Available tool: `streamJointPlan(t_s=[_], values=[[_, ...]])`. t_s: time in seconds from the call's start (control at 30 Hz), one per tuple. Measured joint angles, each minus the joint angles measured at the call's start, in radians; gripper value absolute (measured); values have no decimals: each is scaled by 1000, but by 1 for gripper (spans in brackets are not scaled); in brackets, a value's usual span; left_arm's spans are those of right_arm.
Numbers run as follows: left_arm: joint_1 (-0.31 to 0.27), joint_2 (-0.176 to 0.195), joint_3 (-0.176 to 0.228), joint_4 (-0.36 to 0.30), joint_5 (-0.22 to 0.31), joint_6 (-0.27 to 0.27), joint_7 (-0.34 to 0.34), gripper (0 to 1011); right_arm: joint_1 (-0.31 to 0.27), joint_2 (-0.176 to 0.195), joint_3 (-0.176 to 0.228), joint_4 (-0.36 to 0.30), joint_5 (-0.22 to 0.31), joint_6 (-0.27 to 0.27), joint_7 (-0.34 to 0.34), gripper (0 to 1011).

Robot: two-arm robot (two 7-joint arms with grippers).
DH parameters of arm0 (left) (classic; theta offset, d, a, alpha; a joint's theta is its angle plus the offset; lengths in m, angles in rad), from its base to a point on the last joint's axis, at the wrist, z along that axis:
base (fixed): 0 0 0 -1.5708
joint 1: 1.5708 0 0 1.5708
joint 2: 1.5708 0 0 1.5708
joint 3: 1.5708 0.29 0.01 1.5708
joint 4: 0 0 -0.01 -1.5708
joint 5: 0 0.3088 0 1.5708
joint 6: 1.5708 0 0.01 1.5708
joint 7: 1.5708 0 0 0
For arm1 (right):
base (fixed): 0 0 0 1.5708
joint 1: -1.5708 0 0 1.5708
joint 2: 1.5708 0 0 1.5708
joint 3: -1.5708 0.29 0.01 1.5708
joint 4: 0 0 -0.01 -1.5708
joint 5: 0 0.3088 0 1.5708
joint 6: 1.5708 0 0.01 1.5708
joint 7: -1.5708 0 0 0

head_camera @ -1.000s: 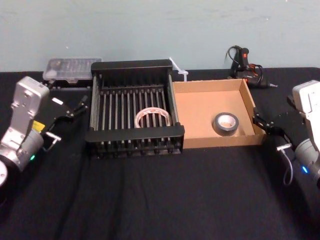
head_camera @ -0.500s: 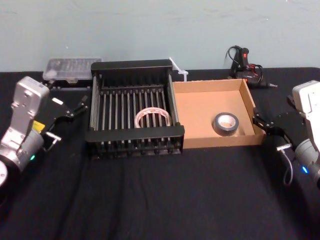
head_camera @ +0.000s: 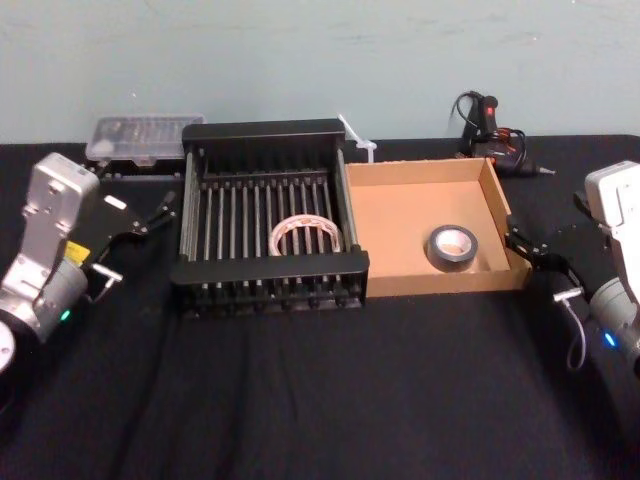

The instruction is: Pick up the white tape and place it into the black box , Pick up the silver tape and place it into the brown box.

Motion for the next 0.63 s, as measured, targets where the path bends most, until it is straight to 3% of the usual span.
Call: streamJointPlan(t_s=[0.63], values=[[0, 0, 0, 0, 0, 0, 0, 1001, 0, 0, 0, 0, 0, 0, 0, 1002]])
